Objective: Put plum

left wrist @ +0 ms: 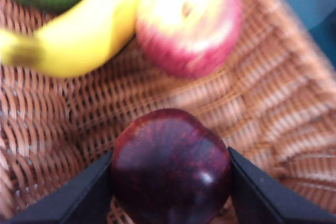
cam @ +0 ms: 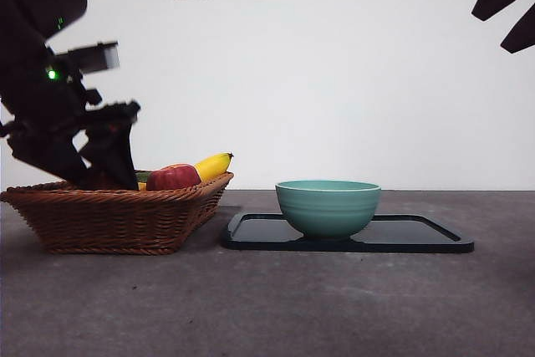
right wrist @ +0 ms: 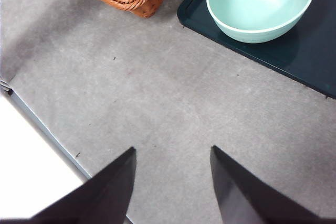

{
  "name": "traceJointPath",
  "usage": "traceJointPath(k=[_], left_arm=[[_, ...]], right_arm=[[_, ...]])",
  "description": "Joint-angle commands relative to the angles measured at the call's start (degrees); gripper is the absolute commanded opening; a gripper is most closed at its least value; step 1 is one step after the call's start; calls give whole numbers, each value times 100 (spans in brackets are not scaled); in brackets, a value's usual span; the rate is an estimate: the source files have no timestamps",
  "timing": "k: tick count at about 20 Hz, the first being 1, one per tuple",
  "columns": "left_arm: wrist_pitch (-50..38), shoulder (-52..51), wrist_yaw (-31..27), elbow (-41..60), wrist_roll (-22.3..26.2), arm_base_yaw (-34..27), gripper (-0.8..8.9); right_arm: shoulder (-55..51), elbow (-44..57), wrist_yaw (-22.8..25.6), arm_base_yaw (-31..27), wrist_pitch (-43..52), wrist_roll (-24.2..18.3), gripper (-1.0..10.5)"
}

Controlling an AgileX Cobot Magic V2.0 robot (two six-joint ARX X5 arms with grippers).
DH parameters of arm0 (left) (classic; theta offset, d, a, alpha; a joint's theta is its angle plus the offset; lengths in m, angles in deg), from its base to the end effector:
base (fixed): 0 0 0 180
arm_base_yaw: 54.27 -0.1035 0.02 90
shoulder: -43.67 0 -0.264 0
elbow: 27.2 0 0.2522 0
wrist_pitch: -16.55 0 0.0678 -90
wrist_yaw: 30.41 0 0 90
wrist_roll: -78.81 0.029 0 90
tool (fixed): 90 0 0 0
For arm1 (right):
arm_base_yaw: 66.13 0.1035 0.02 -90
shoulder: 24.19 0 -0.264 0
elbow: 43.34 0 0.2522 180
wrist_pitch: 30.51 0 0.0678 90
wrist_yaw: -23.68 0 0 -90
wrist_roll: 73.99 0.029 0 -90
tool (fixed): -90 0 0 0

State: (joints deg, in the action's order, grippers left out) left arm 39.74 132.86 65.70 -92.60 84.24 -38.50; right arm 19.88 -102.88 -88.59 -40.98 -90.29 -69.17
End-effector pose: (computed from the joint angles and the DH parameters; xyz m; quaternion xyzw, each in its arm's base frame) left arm 0.3003 -0.0880 0.1951 0.0762 0.3885 -0.1927 0.8979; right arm 0.1231 0.0699 0.2883 0.0262 0.3923 0.3562 0.8476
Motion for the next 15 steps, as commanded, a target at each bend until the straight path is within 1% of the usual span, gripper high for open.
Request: traceJointPath(k=[1,5,6,8,9,12,15], left_arm=[[-175,275,-20,-39,164,-2,216],[-162,382,-22,-39,251,0,224],[-155,382,-22,-39,249,0,250],[-109,382,-22,-39,245,0,371],[-87,376,-22,-39,245,0,399],[-37,245,-20,-48,225,7,408],[-2,-66,-20,-85,96,7,407]], right_arm=[[28,-39,17,39,15,55,225],[28,-39,17,39,9,55,225],[28,-39,17,39,9,55,225],[28,-39,17,39,11,55,225],[28,-39,17,39,11,55,225],[28,-39,17,39,11,52,225],[28,-39,20,39,15,52,225]])
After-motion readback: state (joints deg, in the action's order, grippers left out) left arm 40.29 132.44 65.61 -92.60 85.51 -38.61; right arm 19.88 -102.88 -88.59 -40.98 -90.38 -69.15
